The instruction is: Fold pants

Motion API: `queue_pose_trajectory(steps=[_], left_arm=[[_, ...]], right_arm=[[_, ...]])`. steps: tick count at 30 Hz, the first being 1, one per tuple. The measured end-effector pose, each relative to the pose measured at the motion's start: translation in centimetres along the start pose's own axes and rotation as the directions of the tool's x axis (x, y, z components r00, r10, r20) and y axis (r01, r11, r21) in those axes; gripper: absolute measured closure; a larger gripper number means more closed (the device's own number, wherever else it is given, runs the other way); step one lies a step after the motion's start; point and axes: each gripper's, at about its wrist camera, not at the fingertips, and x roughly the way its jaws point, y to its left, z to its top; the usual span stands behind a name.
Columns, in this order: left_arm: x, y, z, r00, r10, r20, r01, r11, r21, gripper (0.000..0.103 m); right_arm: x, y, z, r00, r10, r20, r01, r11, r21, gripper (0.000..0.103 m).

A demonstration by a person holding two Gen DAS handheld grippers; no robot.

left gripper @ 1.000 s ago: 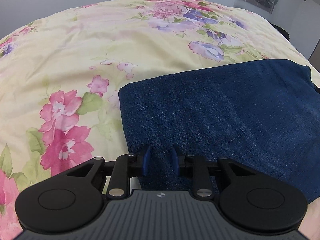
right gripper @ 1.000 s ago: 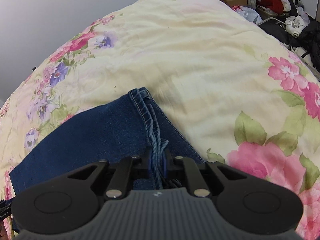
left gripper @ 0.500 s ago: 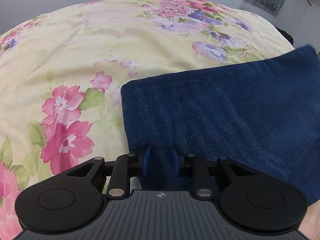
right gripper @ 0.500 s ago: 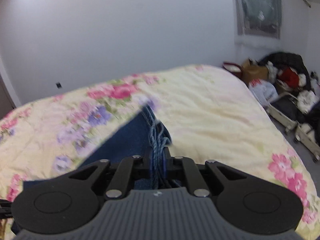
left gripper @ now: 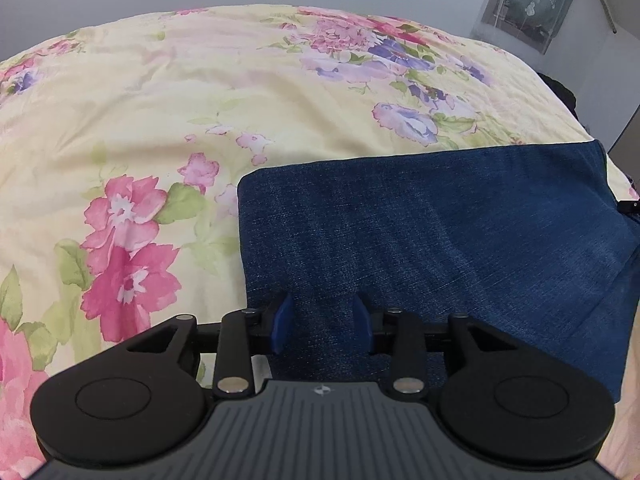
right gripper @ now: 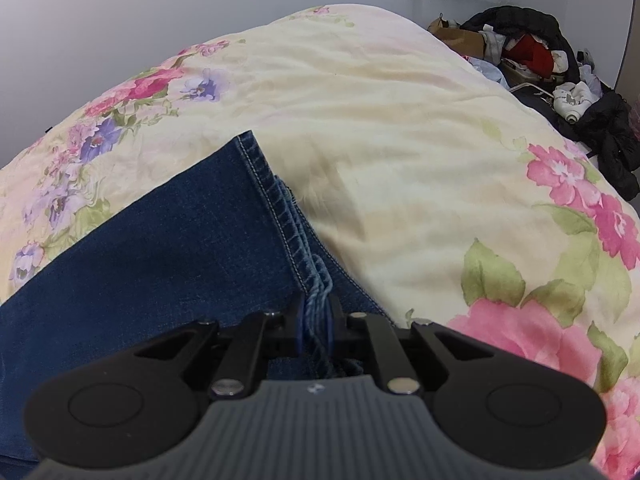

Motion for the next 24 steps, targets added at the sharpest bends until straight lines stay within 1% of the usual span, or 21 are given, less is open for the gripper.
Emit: queue_pose_trajectory(steps=[1, 2, 3, 5, 8, 11, 14, 15, 16, 17, 18, 19, 20, 21, 22, 23, 24], left_arm=[[-0.5, 0.0, -0.1, 1.0, -0.002, 0.011, 0.002, 1.0, -0.001, 0.06], [-1.0, 0.0, -0.2, 1.0, -0.005, 0.021, 0.005, 1.0, -0.004, 0.06], [-1.6, 0.1, -0.4, 1.0, -0.011, 0.029, 0.012, 1.0, -0.009, 0.06], [-2.7, 0.3, -1.0, 0.999, -0.025, 0.047, 0.025, 1.0, -0.018, 0.06], [-4.0, 0.8, -1.9, 0.998, -0.022, 0.058, 0.023, 0.999, -0.03, 0.06], [-5.2, 1.3, -2.6, 0.998, -0.001, 0.065, 0.003, 0.999, -0.037, 0.06], [-6.3, 1.8, -2.8, 0.997, 0.002, 0.072, 0.002, 0.999, -0.055, 0.06], [-6.6, 1.9, -2.8, 0.997, 0.004, 0.074, 0.0, 0.998, -0.057, 0.06], [-6.8, 2.0, -2.8, 0.997, 0.005, 0.075, -0.001, 0.998, -0.057, 0.06], [-6.9, 2.1, -2.8, 0.997, 0.005, 0.076, -0.001, 0.998, -0.058, 0.06], [-7.0, 2.1, -2.8, 0.997, 0.005, 0.078, 0.0, 0.998, -0.059, 0.06], [-7.1, 2.2, -2.8, 0.997, 0.001, 0.081, 0.004, 0.998, -0.059, 0.061], [-7.3, 2.2, -2.8, 0.996, -0.007, 0.089, 0.012, 0.998, -0.061, 0.061], [-7.4, 2.3, -2.7, 0.995, -0.022, 0.097, 0.028, 0.998, -0.064, 0.062], [-7.5, 2.3, -2.8, 0.994, -0.039, 0.098, 0.046, 0.997, -0.066, 0.067], [-7.3, 2.2, -2.8, 0.994, -0.055, 0.092, 0.061, 0.996, -0.064, 0.07], [-7.1, 2.0, -2.9, 0.994, -0.071, 0.082, 0.076, 0.995, -0.059, 0.072]], right_arm=[[-1.2, -0.8, 0.1, 1.0, 0.007, 0.013, -0.008, 0.999, 0.032, 0.068], [-2.3, -1.5, 0.1, 0.999, 0.021, 0.035, -0.023, 0.998, 0.056, 0.058], [-3.3, -2.2, 0.1, 0.998, 0.028, 0.057, -0.032, 0.996, 0.078, 0.05], [-5.0, -3.7, -0.3, 0.997, 0.046, 0.055, -0.054, 0.988, 0.148, 0.05], [-6.1, -5.6, -1.9, 0.992, 0.119, 0.043, -0.126, 0.958, 0.259, 0.05], [-5.8, -6.4, -3.9, 0.979, 0.198, 0.049, -0.202, 0.908, 0.366, 0.051], [-4.8, -6.3, -5.4, 0.97, 0.238, 0.057, -0.238, 0.863, 0.446, 0.053], [-4.6, -6.2, -5.6, 0.966, 0.252, 0.065, -0.253, 0.85, 0.462, 0.064], [-4.3, -6.1, -5.9, 0.961, 0.267, 0.072, -0.268, 0.834, 0.483, 0.077], [-4.1, -6.0, -5.9, 0.96, 0.268, 0.082, -0.273, 0.823, 0.499, 0.079], [-4.1, -5.9, -5.9, 0.962, 0.255, 0.092, -0.266, 0.821, 0.505, 0.087], [-4.2, -5.6, -5.7, 0.967, 0.237, 0.096, -0.253, 0.825, 0.506, 0.097], [-4.6, -5.3, -5.4, 0.968, 0.228, 0.109, -0.251, 0.825, 0.507, 0.098], [-5.3, -4.7, -5.0, 0.963, 0.23, 0.143, -0.27, 0.835, 0.478, 0.101], [-6.1, -3.9, -4.4, 0.962, 0.212, 0.171, -0.265, 0.872, 0.412, 0.103], [-6.4, -3.0, -3.9, 0.969, 0.181, 0.17, -0.232, 0.905, 0.357, 0.103], [-6.1, -2.5, -3.7, 0.977, 0.15, 0.15, -0.192, 0.926, 0.326, 0.103]])
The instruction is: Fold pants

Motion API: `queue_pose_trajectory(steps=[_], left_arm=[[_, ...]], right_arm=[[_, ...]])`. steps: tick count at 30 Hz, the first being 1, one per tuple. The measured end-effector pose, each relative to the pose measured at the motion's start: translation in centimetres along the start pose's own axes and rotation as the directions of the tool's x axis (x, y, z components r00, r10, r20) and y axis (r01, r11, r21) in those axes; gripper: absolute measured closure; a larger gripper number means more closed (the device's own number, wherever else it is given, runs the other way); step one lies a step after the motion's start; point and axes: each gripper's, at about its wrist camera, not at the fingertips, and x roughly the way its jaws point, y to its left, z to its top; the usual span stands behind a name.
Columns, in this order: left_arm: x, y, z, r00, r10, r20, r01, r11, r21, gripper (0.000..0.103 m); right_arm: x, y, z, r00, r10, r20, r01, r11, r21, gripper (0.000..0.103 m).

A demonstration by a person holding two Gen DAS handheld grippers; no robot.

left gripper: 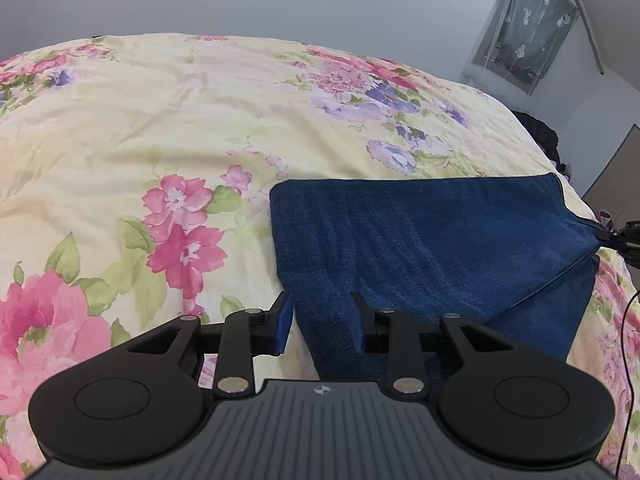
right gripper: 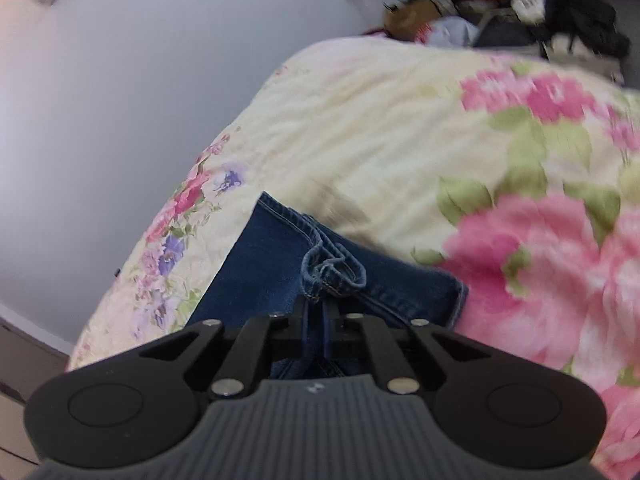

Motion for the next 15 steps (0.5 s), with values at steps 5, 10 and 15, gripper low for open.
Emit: queue_pose_trajectory(steps=[5, 10, 15], left_arm=[[1.9, -1.3, -1.4, 0.998, -0.031, -0.047, 0.033, 0.999, 0.042, 0.088], [4.1, -2.5, -3.9, 0.985, 0.039, -0.171, -0.011, 0.987, 0.161, 0.096], [4.7, -2.3, -6.0, 0.964, 0.084, -0.252, -0.035, 0.98, 0.195, 0.097]], right_arm=[[3.0, -1.9, -2.0, 0.993, -0.096, -0.063, 0.096, 0.995, -0.001, 0.103], [3.3, -2.4, -2.7, 0.991, -0.115, -0.062, 0.113, 0.993, -0.039, 0.103], [3.5, -2.3, -3.1, 0.989, -0.133, -0.06, 0.13, 0.99, -0.051, 0.103]])
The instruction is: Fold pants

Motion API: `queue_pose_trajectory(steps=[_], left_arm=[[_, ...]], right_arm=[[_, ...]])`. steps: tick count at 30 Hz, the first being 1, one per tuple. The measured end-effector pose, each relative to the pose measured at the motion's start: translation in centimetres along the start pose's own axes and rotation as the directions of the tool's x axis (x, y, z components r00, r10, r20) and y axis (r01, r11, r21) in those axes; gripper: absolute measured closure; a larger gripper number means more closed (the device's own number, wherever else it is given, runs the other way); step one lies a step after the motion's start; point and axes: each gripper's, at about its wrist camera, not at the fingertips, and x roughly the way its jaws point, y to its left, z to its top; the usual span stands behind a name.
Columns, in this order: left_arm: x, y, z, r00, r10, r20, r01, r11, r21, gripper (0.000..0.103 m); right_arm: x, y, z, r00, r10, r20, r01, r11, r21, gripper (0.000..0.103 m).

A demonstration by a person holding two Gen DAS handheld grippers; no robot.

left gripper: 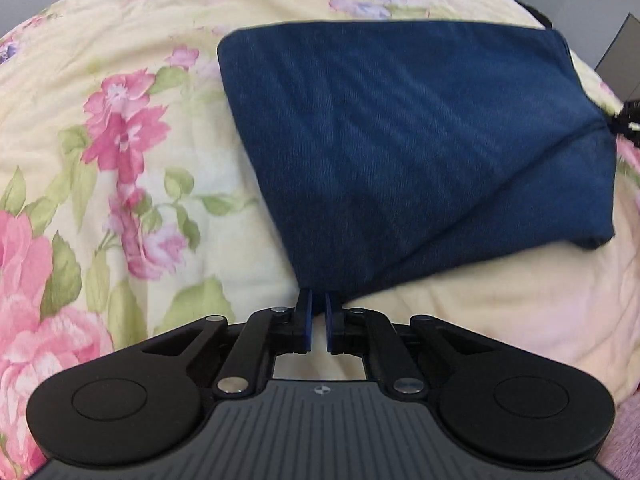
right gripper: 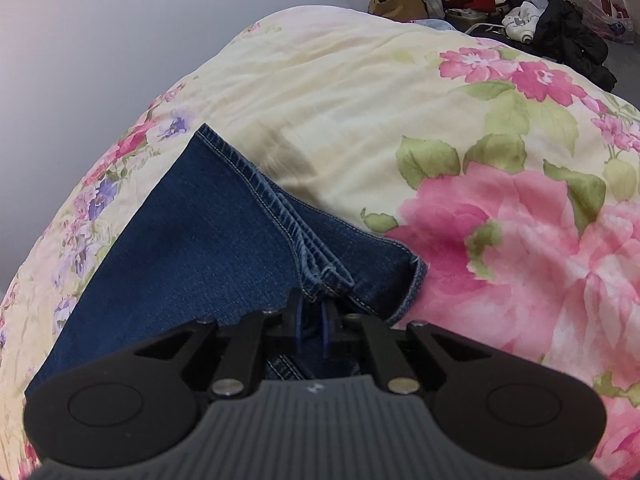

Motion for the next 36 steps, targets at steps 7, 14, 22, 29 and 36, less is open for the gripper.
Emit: queue_pose_trajectory(steps=[7, 14, 22, 29, 36], left_arm=[[-3.2, 0.4, 0.0, 1.0, 0.004, 0.021, -0.004, 0.999, 0.032, 0.096], [-6.8, 0.3, 3.9, 0.991, -0.018, 0.135, 0.018, 1.0, -0.003, 0.087], [-3.5, -3.0, 9.1, 0.977, -0.101, 0.186, 0.117, 0.99, -0.079, 0.084], [1.6, -7.2, 14.0, 0.964, -0.169, 0.205, 0.178, 0.984, -0.026, 0.084], [6.3, -11.4, 19.5, 0.957, -0.178, 0.23, 0.174, 0.984, 0.038, 0.084]], right_arm=[[-2.5, -0.8, 0.4, 1.0, 0.027, 0.002, -0.027, 0.999, 0.021, 0.077], [-6.4, -3.8, 0.5, 0.973, 0.231, 0.014, -0.231, 0.962, 0.145, 0.032], [-1.9, -6.4, -0.9, 0.955, 0.294, 0.04, -0.29, 0.897, 0.335, 0.032], [2.2, -7.7, -1.0, 0.933, 0.347, 0.098, -0.356, 0.851, 0.386, 0.044], [0.1, -6.5, -0.2, 0.913, 0.39, 0.121, -0.408, 0.883, 0.232, 0.072]])
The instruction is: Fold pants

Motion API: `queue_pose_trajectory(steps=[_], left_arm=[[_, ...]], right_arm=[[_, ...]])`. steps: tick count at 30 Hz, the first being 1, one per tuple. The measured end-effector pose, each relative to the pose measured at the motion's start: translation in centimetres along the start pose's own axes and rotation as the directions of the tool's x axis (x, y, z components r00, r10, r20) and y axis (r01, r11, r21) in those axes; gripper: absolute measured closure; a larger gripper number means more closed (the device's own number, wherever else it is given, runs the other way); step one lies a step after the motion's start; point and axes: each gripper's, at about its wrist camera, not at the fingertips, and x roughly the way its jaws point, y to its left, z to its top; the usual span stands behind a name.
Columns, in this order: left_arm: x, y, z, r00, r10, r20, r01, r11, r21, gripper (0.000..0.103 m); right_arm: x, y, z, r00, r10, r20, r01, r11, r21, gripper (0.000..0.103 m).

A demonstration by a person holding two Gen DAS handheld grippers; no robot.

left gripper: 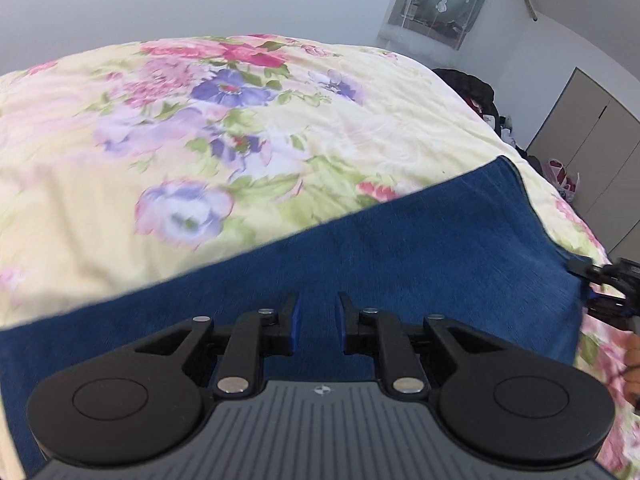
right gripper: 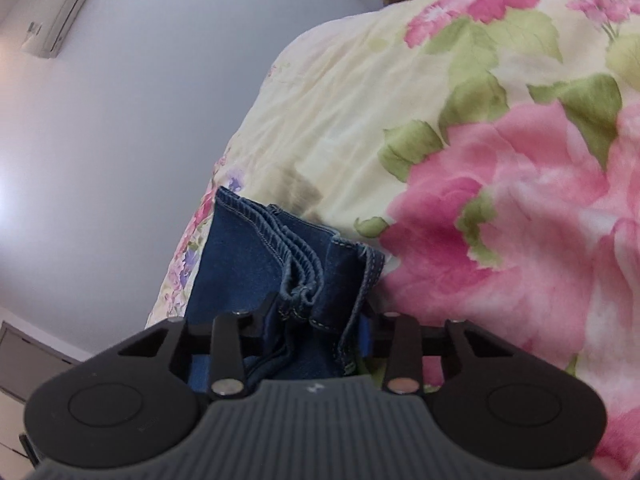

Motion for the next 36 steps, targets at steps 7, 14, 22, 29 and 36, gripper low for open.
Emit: queue_pose_trajectory(steps=[7, 14, 22, 29, 36], left_arm=[[5.6, -1.0, 1.8, 0.998, 0.049, -0.032, -0.049, 0.999, -0.002, 0.084], [3.5, -2.8, 1.9, 0.996, 0.091, -0.004, -0.091, 0.995, 0.028, 0.084], [-0.6, -7.5, -3.1, 0.997, -0.022, -0.077, 0.028, 0.997, 0.073, 0.085], [-1.6, -8.9, -8.2, 0.992, -0.045, -0.119, 0.052, 0.997, 0.053, 0.089], [-3.8, -7.8, -9.0, 0.977, -0.149, -0.152, 0.15, 0.989, 0.0, 0.091]], right_arm=[[0.4, 1.0, 0.7, 1.0, -0.012, -0.028, 0.011, 0.999, -0.03, 0.073], [0.9, 1.0, 0.7, 0.997, -0.061, -0.036, 0.06, 0.997, -0.04, 0.074], [-0.1, 3.2, 0.6, 0.996, -0.087, -0.002, 0.087, 0.995, -0.055, 0.077], [-0.4, 4.2, 0.2, 0.992, -0.128, 0.005, 0.128, 0.99, -0.051, 0.077], [-0.6, 5.2, 0.0, 0.99, -0.137, 0.032, 0.139, 0.988, -0.063, 0.078]])
